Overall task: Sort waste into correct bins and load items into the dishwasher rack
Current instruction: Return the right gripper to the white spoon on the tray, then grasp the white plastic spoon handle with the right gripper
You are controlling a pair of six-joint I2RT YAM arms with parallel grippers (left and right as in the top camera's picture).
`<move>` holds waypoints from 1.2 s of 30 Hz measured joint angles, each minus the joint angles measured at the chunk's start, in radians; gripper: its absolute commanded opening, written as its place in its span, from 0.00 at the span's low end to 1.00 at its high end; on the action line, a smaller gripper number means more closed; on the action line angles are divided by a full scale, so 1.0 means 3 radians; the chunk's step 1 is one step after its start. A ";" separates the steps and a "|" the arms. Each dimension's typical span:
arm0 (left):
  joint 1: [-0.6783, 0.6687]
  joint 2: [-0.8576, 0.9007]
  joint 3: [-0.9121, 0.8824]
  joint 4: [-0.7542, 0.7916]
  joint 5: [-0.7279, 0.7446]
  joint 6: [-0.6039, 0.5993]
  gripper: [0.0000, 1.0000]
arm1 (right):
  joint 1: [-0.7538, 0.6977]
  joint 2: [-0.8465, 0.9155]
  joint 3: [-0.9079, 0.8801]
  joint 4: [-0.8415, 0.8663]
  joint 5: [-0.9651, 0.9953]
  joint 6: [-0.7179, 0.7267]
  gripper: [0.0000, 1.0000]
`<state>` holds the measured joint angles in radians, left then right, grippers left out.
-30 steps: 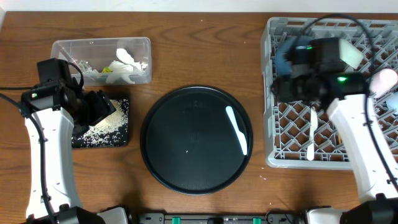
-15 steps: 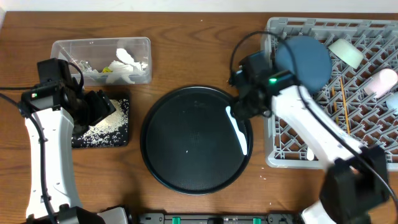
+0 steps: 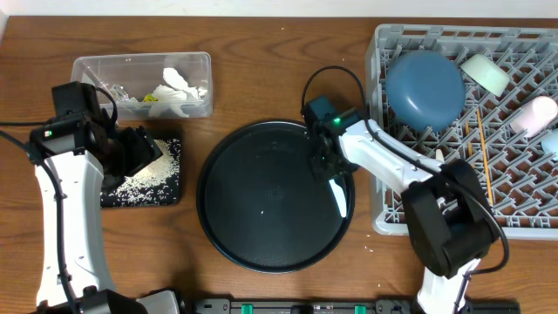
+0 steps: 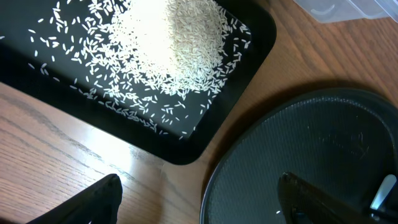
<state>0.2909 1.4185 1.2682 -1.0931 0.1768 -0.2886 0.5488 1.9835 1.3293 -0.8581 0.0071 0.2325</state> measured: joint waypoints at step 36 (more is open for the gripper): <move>0.0000 0.0000 0.0000 0.0000 0.0000 0.0000 0.81 | 0.0008 0.0106 0.0024 0.0078 0.0042 0.0141 0.06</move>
<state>0.2909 1.4185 1.2682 -1.0931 0.1768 -0.2886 0.5510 2.0151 1.3365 -0.8349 0.0196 0.2749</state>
